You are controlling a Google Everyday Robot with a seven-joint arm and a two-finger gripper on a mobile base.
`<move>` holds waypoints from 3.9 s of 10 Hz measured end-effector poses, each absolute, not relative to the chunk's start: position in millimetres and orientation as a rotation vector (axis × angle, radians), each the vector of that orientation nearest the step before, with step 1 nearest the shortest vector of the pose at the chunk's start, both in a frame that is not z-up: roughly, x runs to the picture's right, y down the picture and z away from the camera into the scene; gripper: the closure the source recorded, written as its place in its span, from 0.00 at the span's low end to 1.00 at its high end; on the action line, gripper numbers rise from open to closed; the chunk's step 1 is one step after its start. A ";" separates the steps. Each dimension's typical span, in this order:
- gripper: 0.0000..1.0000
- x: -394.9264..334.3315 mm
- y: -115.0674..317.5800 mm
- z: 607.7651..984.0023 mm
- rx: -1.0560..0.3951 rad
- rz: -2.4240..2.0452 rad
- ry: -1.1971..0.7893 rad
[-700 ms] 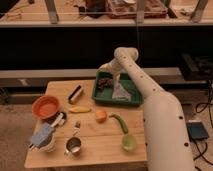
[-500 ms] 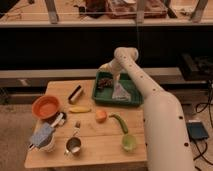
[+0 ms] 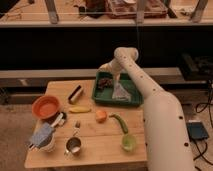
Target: Place apple in table surface
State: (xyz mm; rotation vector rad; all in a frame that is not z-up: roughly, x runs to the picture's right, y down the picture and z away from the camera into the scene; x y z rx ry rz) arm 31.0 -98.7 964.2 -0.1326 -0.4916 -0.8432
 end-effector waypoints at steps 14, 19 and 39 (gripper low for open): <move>0.20 28.7 -87.1 959.2 -0.167 -0.911 -0.502; 0.20 37.3 0.7 902.0 -0.209 -1.063 -0.491; 0.20 -35.1 154.3 823.8 -0.508 -1.535 -0.535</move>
